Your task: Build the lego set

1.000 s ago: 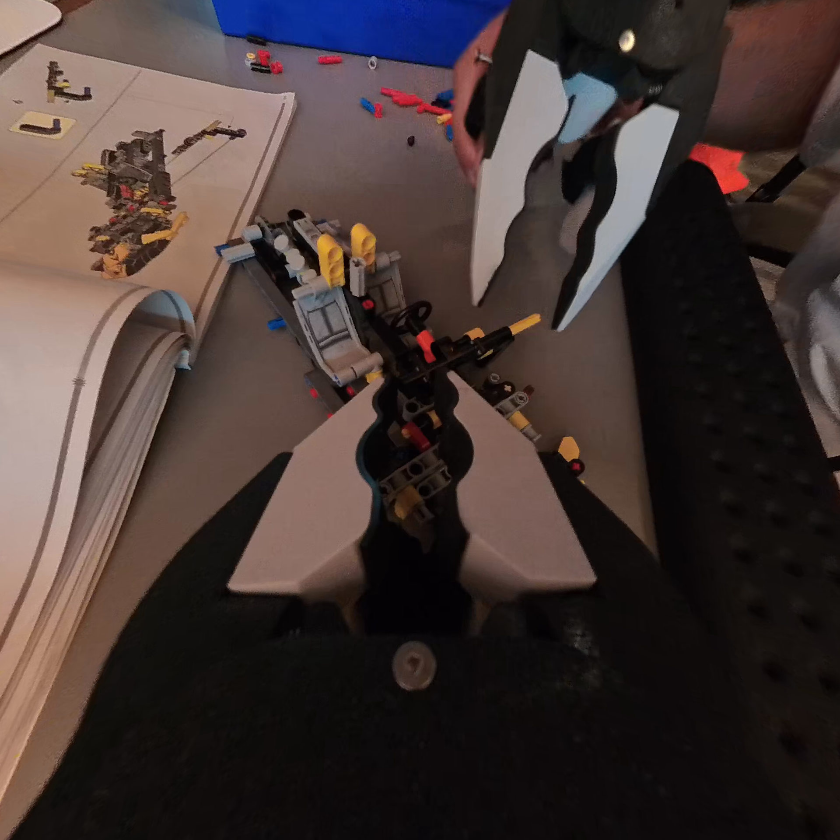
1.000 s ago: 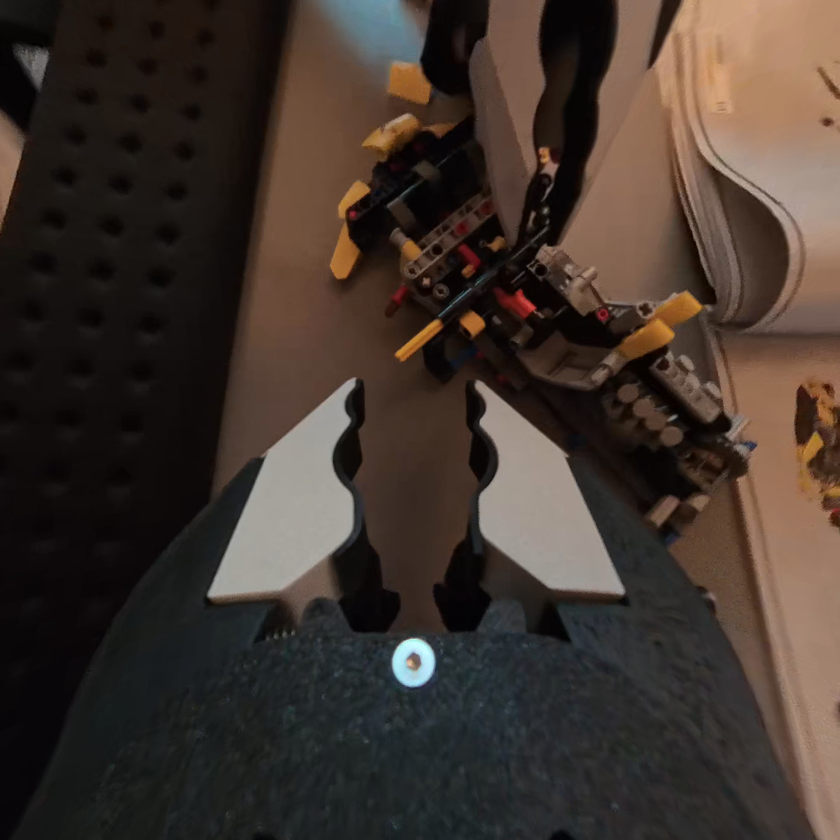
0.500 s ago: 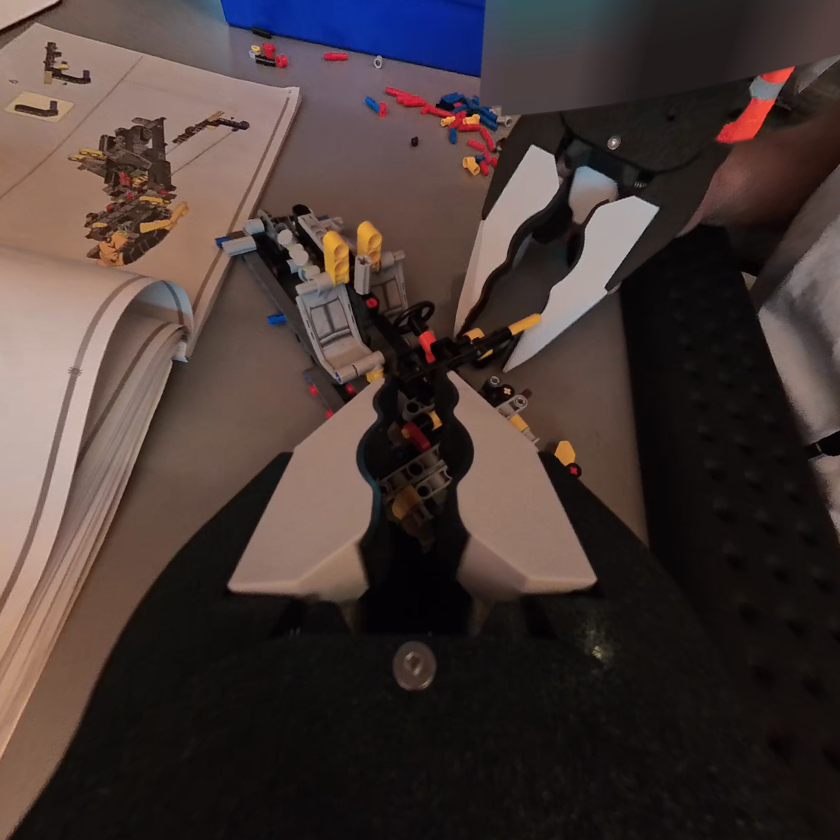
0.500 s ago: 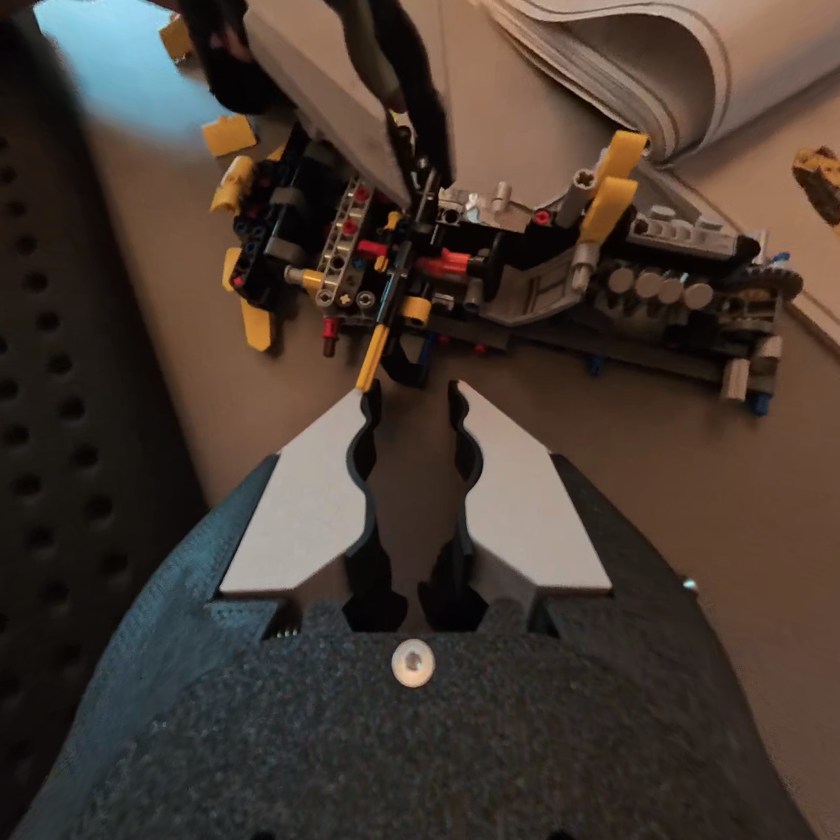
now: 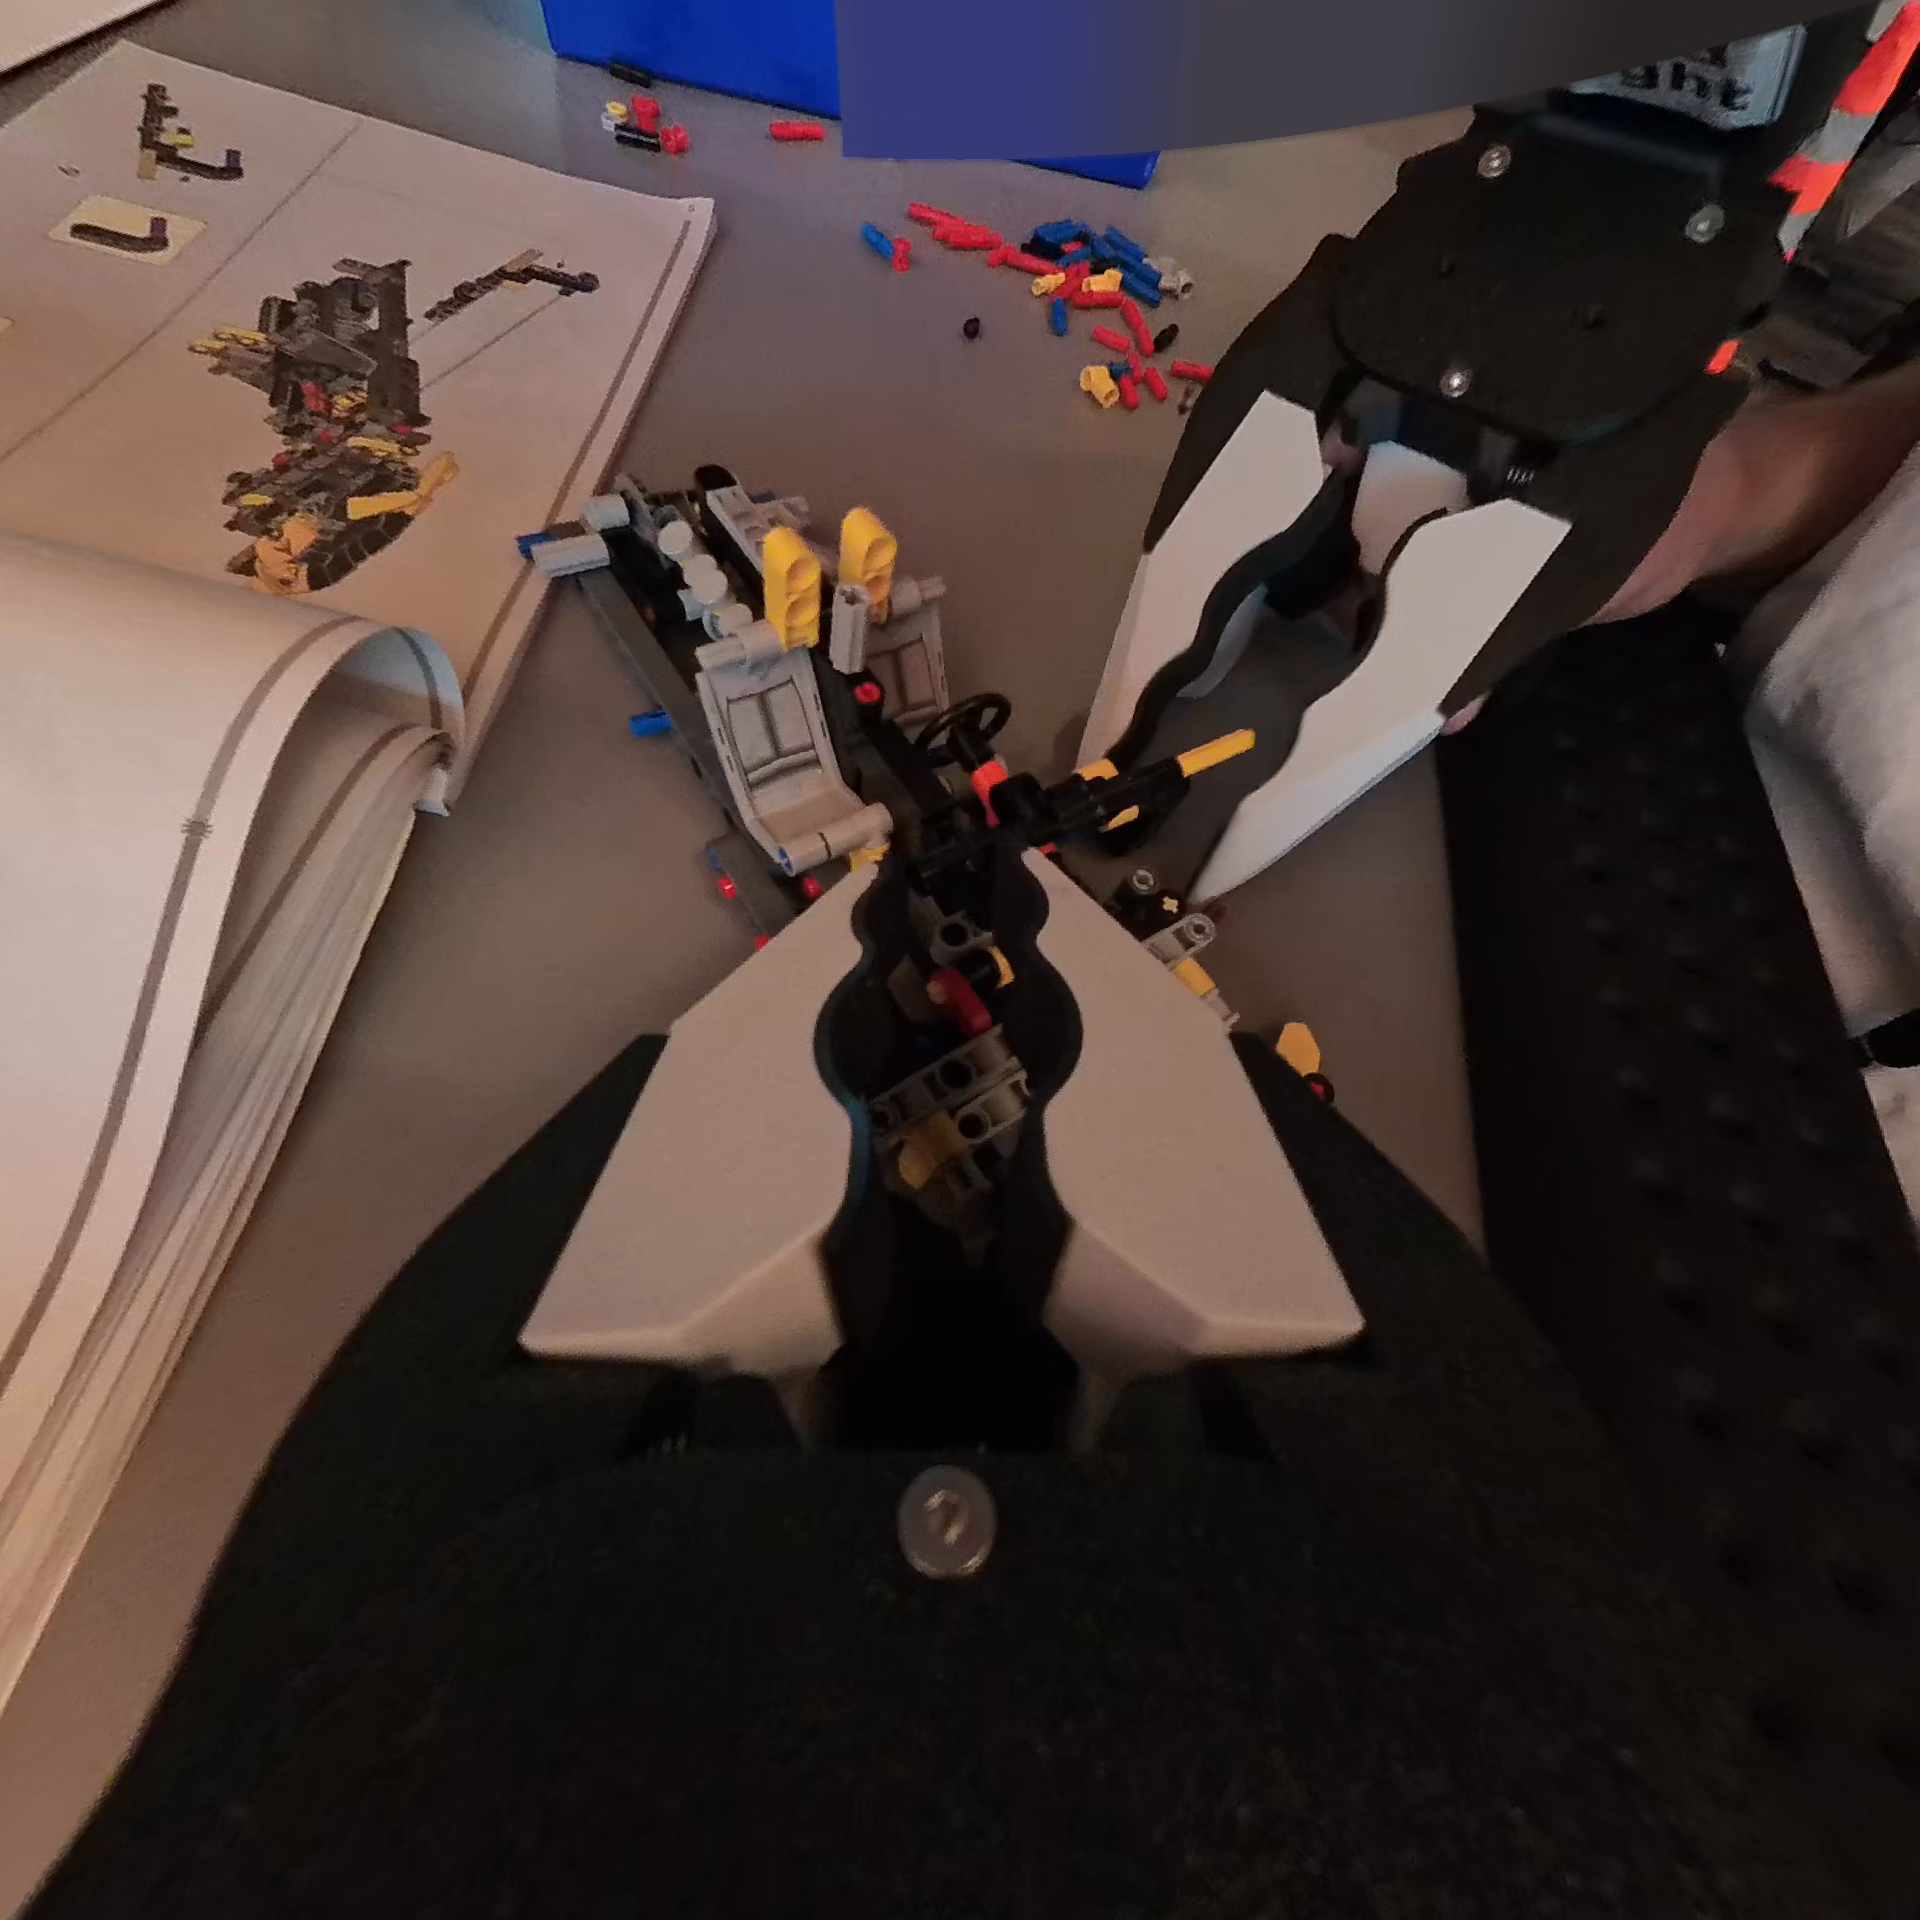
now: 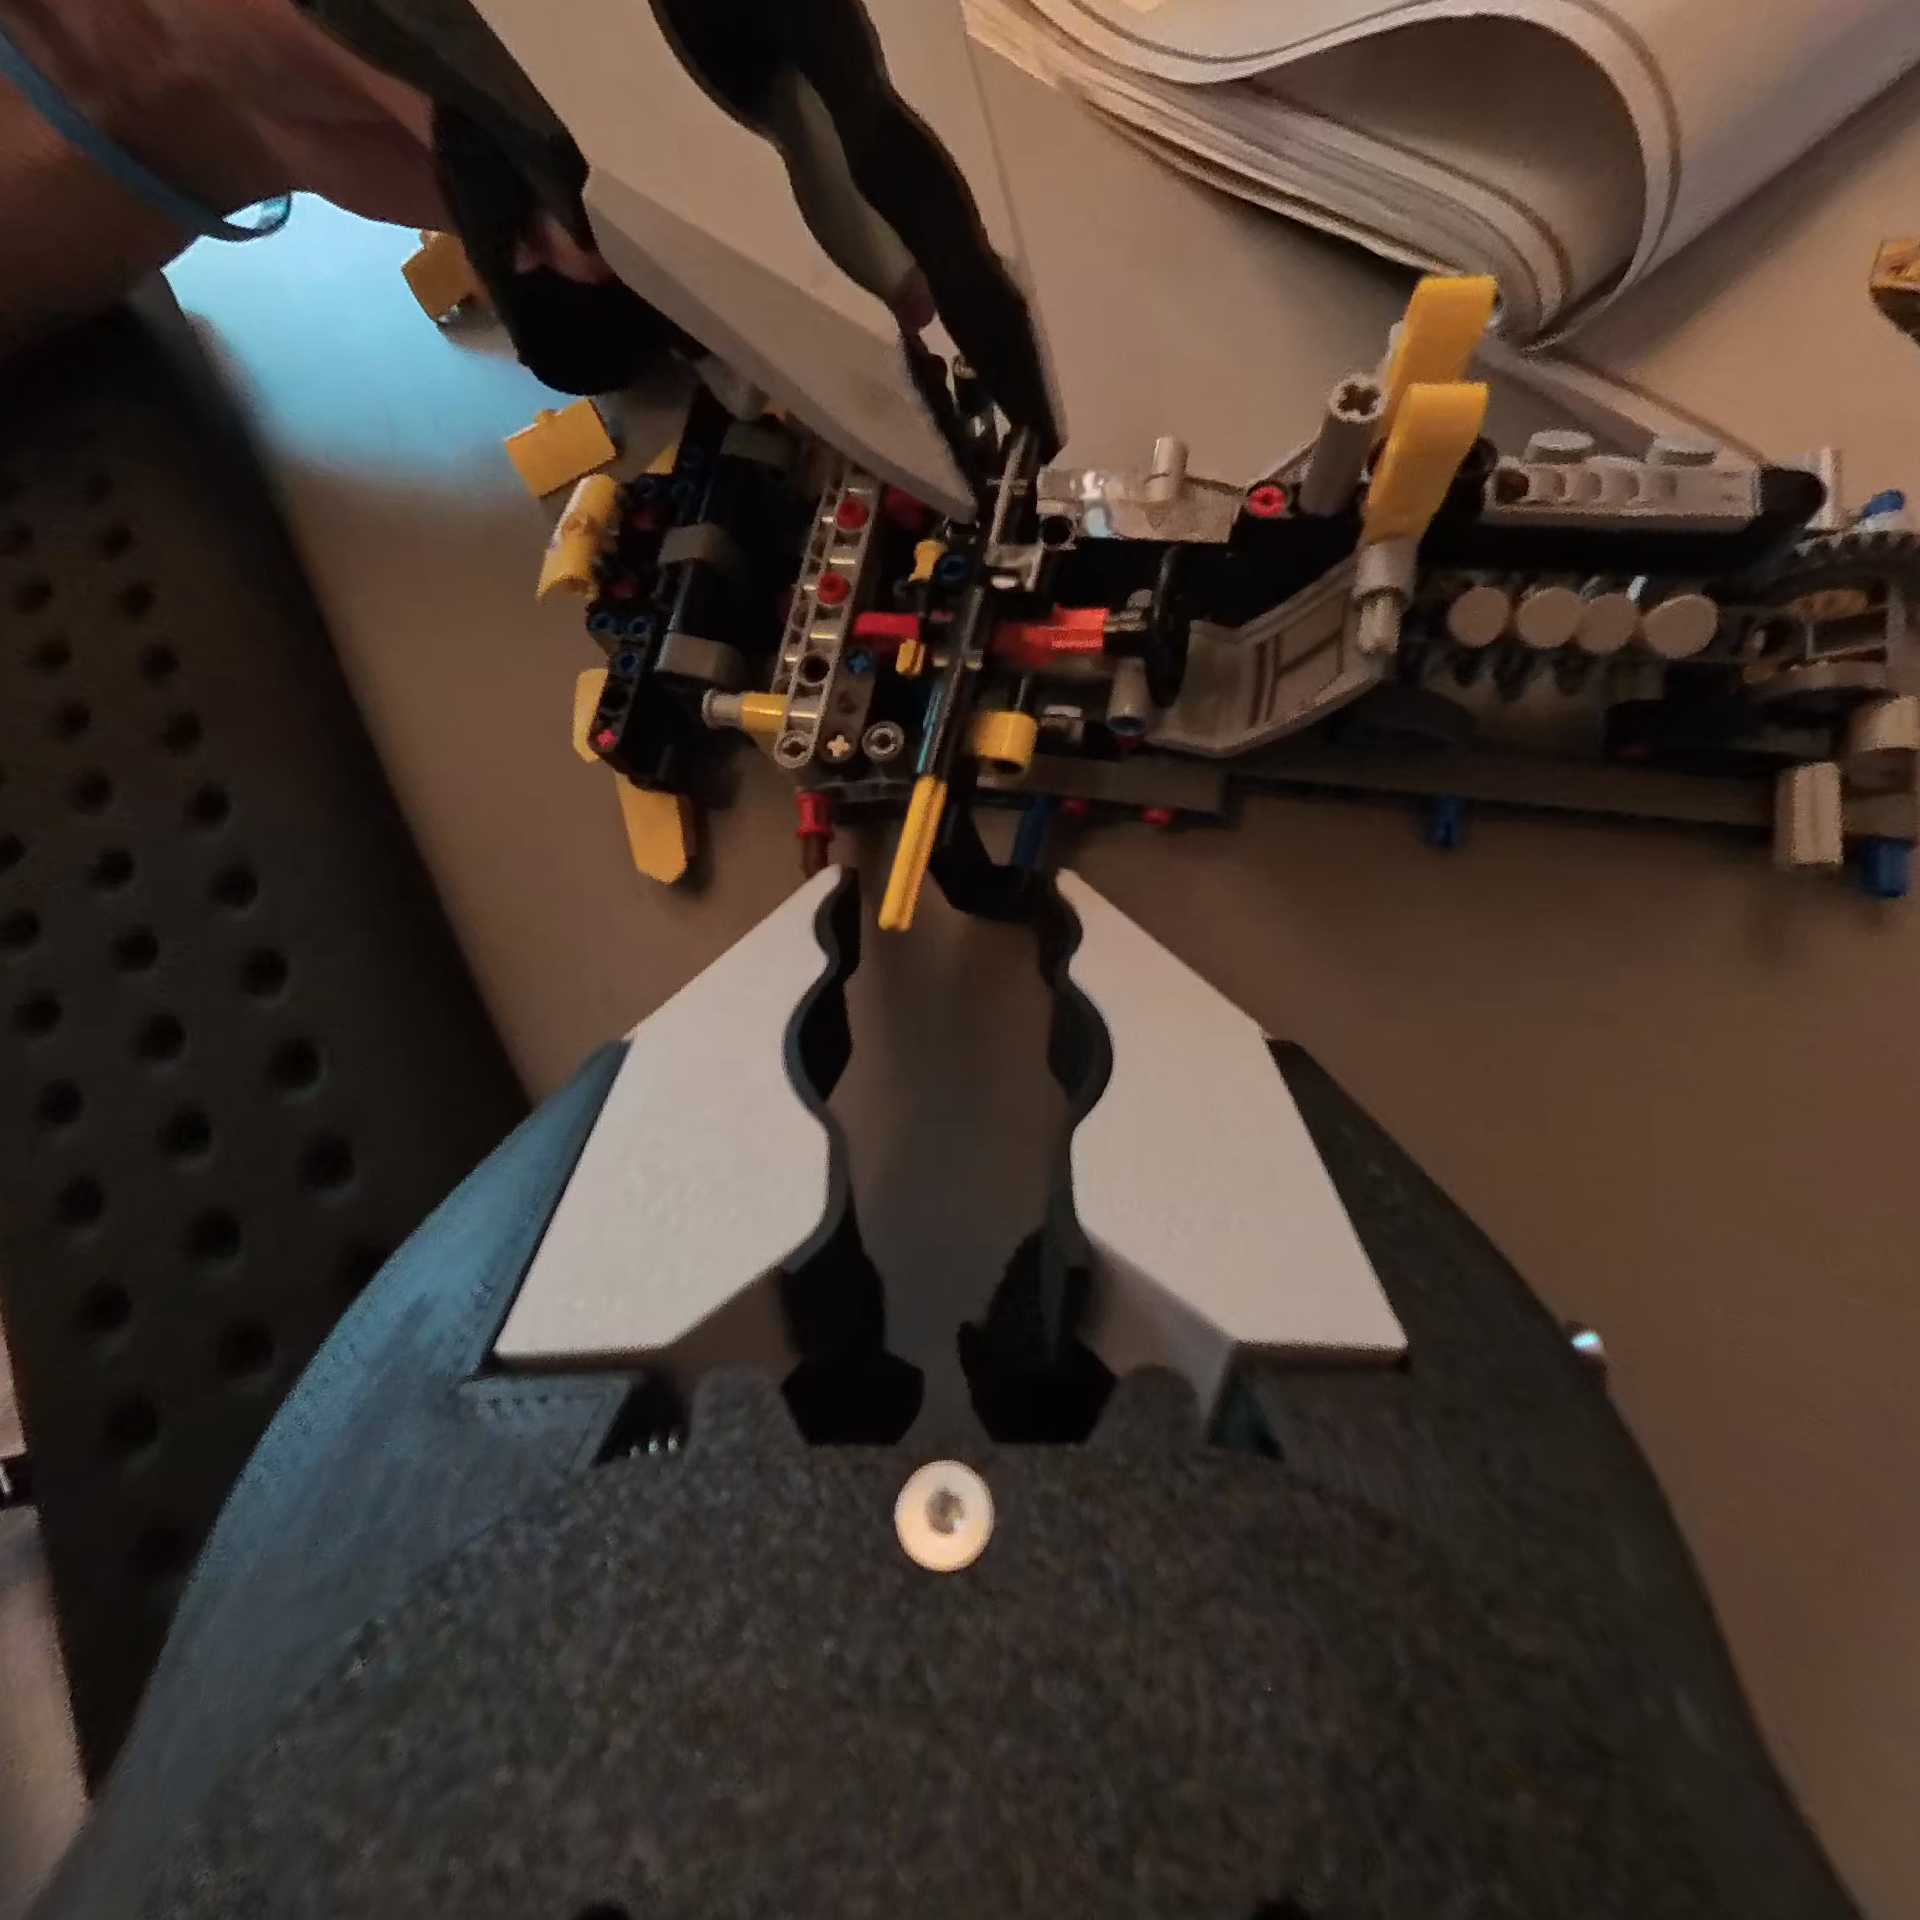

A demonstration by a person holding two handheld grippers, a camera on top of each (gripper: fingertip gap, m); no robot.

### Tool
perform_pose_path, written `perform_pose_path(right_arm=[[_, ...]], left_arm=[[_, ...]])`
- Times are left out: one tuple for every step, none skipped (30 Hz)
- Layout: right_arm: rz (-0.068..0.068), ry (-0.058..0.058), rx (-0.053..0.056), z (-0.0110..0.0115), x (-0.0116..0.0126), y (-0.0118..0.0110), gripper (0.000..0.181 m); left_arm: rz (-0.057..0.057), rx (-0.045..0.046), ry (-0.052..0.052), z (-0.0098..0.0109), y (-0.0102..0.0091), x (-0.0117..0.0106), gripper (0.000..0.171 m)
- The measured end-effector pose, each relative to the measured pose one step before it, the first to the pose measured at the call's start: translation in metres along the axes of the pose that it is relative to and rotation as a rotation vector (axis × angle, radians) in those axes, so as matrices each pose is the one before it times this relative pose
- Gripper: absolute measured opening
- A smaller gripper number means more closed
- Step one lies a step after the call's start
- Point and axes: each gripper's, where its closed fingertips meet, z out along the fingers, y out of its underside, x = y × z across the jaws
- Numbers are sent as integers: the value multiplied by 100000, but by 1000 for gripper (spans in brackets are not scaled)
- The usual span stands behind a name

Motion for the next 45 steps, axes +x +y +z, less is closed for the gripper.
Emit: perform_pose_path(right_arm=[[-208, 936, -719, 162, 112, 23, 29], [-736, 1981, -41, 41, 250, -21, 23], [-934, 1282, -211, 7, 138, 15, 21], [-295, 1050, -309, 4, 124, 26, 19], [-422, 1255, -60, -9, 162, 19, 17], [-568, 535, -24, 3, 34, -3, 17], [-717, 595, -416, -2, 51, 15, 16], [-797, 761, -281, 14, 50, 7, 16], [-1125, 836, -166, 13, 18, 4, 16], [-1519, 1109, -95, 32, 44, 8, 16], [-924, 1155, -353, 13, 3, 12, 16], [-945, 1692, -413, 13, 40, 13, 16], [-1309, 1781, -377, 26, 31, -10, 16], [-2059, 1569, -139, -10, 36, -44, 16], [-1919, 1146, 128, -2, 57, -21, 16], [-212, -60, 404, 20, 8, -20, 16], [1033, -1203, 333, 12, -6, 7, 16], [1815, -1472, 290, 13, -6, 20, 16], [1609, -720, -190, 2, 7, 13, 16], [160, 871, -452, -15, 141, 18, 16], [4, 2127, -589, -12, 232, 7, 16], [-1014, 2113, -821, -10, 149, -15, 16], [-1853, 1697, -376, 30, 93, -40, 16], [-1621, 936, -44, 18, 93, -46, 16], [-1044, 275, 370, 23, 61, -55, 16], [-1429, -481, 427, 33, -9, -55, 16], [-1311, -836, 219, -1, -4, 4, 16], [-448, -1190, 231, -11, 56, 22, 16], [-232, -1922, 355, -3, 39, 16, 16], [-319, -2864, 720, 38, -12, 6, 16], [193, -2957, 354, 3, 22, 20, 16], [1010, -2305, -197, -18, 62, 53, 16], [886, -1710, -86, -2, 43, 28, 16], [186, -1082, 379, 11, -13, 4, 16], [-301, -397, 630, 13, -6, -16, 16], [-497, 49, 422, -13, -3, -4, 16], [-316, 281, 169, -1, -12, 3, 16], [-179, 201, 169, -4, 9, 5, 16], [194, -3, 208, 8, 8, 5, 16], [503, -47, 305, 2, 30, -11, 16], [231, -61, 234, 7, 7, 4, 16], [107, 32, 92, -5, 13, -2, 16], [7, 234, -58, 12, -2, -7, 16], [-284, 437, -150, 15, 12, -17, 16], [-583, 463, -56, 28, 8, -37, 16]], left_arm=[[-375, -7, 161, 8, 1, 20, 13], [-138, 10, -101, -1, 3, 9, 13], [133, 9, -305, 2, 1, 7, 13], [169, -79, -265, -13, 23, 28, 13], [3, -222, -217, -17, 16, 4, 13], [-157, -607, -91, -15, 64, -21, 13], [-606, -1500, -898, 2, 183, -165, 13], [-911, -1827, -2573, -26, 245, -501, 24], [-2740, -740, -1928, -119, 71, -482, 33], [-3968, -1280, 1121, -44, 115, -61, 34], [-3467, -1370, 3758, 33, 160, 358, 37], [-2337, -2819, 3514, 241, 466, 410, 37], [-1305, -3085, 2579, 367, 542, 345, 41], [-1722, 740, 3645, 123, -167, 535, 45], [-2285, 293, 3259, 78, -147, 427, 54], [-1233, 171, 757, 53, -72, -19, 54], [-139, -122, -1035, 44, 4, -318, 48], [460, -154, -984, 59, 22, -263, 39], [326, -121, 115, 48, -3, -38, 38], [188, -496, -129, 88, -7, -24, 35], [638, -396, -131, 139, -29, 36, 34], [974, -278, -281, 132, -55, 77, 34], [1556, -577, -552, 70, 26, 16, 35], [1767, -1160, 206, -60, 105, 60, 35], [764, -1209, 1050, -93, 85, 79, 35], [-690, -577, 1533, 3, -13, 30, 35], [-1668, 79, 1746, 55, -110, 17, 36], [-1245, -467, 2238, 15, -54, 64, 36], [-549, -971, 2539, -45, 5, 136, 36], [-221, -787, 1874, -27, -30, 64, 36], [-130, -602, 1222, 33, -53, 30, 35], [138, -441, 1358, 12, -60, 59, 36], [-288, 639, 1262, -19, -218, 51, 36], [-1322, 1186, 1762, -82, -263, 96, 38], [-1553, 238, 1295, -171, -92, -11, 43], [-1794, 120, -835, -321, -31, -401, 44], [-2077, 490, -3761, -442, -41, -875, 45], [-1744, 1393, -3516, -534, -122, -854, 43], [-1501, 1688, -1571, -565, -177, -555, 39], [-1383, 682, -1786, -445, -66, -564, 36], [-986, -1084, -3966, -208, 144, -866, 27], [-527, -2404, -2504, 60, 363, -577, 26], [-490, -3205, 215, 235, 489, -77, 25], [-480, -3042, 678, 325, 445, 53, 23], [-1231, -709, 684, 232, 18, 31, 16]])
